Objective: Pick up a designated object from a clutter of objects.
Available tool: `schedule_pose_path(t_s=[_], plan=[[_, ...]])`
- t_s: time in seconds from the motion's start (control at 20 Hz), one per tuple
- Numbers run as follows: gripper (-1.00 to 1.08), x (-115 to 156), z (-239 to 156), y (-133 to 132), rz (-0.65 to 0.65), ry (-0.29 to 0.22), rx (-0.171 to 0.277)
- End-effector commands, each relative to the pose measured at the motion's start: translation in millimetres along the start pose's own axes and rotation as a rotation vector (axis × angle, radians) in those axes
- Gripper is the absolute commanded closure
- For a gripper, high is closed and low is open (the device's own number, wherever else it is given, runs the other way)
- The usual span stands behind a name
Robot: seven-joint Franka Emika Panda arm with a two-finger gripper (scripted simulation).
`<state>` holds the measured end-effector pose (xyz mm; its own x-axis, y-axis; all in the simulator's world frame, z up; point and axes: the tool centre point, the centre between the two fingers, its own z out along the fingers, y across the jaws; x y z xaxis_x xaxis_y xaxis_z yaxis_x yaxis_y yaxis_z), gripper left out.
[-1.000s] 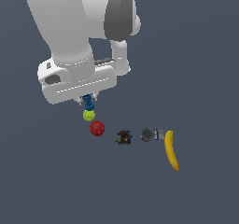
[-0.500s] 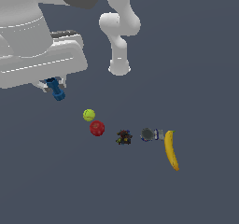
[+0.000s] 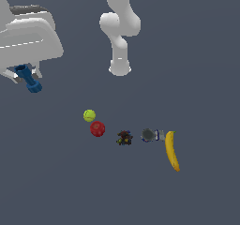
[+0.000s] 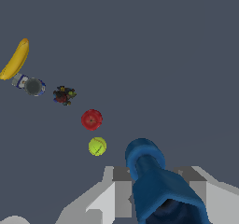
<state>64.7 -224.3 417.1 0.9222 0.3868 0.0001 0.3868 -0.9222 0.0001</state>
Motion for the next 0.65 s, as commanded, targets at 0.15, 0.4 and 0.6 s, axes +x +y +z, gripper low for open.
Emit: schedule_pose_path(t_s=[0.15, 0.4, 0.6], plan=[[1.08, -1, -12, 13, -0.001, 0.000, 0.000], [1.08, -2, -17, 17, -0.001, 0.000, 0.000], [1.08, -2, -17, 18, 0.000, 0.000, 0.000]])
